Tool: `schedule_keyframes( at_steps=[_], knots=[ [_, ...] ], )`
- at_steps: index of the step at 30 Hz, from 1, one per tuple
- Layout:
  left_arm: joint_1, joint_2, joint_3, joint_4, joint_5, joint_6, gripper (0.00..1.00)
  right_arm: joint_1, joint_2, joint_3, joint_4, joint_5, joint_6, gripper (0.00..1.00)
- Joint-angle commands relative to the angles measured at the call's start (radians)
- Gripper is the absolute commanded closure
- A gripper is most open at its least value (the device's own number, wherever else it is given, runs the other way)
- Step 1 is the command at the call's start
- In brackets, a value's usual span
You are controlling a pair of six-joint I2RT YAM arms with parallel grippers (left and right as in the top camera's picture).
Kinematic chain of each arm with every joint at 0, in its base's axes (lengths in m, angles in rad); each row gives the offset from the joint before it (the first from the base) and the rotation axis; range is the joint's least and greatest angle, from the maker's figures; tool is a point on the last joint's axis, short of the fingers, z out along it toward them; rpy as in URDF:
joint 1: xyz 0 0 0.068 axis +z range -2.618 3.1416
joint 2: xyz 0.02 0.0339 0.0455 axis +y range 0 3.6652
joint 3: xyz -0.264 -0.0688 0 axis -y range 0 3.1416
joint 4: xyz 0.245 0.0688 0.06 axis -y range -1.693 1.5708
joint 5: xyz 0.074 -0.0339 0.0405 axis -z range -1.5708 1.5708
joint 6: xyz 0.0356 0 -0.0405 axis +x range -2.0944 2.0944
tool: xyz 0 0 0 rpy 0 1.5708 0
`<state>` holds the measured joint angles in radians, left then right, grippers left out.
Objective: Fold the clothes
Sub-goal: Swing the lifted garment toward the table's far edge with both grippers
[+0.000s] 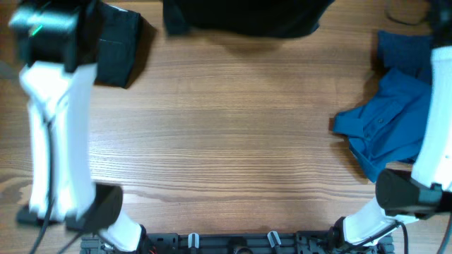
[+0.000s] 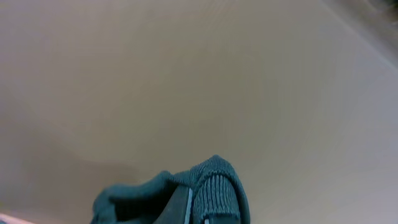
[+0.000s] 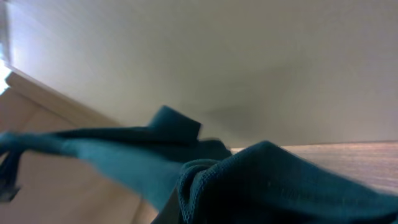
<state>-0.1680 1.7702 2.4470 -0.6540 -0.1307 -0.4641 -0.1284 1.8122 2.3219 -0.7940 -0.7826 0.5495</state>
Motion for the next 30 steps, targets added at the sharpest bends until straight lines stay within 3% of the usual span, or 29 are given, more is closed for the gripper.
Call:
schedule_keyframes(
  at_steps=[1,4,7,10,16,23,30],
  knots=[
    [0.005,-0.161,0.048,-0.166,-0.003,0.042,0.96,-0.006,-0.076,0.044,-0.122,-0.071,-0.037,0.96],
    [0.005,-0.198,0.048,-0.467,-0.001,0.022,0.96,0.004,-0.083,0.043,-0.386,0.044,-0.161,0.96],
    [0.005,-0.181,0.029,-0.792,0.003,-0.084,0.96,0.043,-0.074,0.016,-0.628,0.211,-0.267,0.96],
    [-0.003,-0.126,-0.038,-0.948,0.072,-0.164,0.96,0.100,-0.070,-0.064,-0.725,0.290,-0.319,0.96],
    [-0.011,-0.008,-0.121,-1.031,0.176,-0.138,0.96,0.142,-0.090,-0.116,-0.755,0.339,-0.307,0.96],
    [-0.026,-0.038,-0.121,-1.006,0.182,-0.128,0.96,0.142,-0.185,-0.116,-0.735,0.550,-0.252,0.96],
    [-0.023,0.003,-0.121,-0.713,0.105,-0.116,0.96,0.142,-0.103,-0.116,-0.591,0.539,-0.229,0.96]
  ],
)
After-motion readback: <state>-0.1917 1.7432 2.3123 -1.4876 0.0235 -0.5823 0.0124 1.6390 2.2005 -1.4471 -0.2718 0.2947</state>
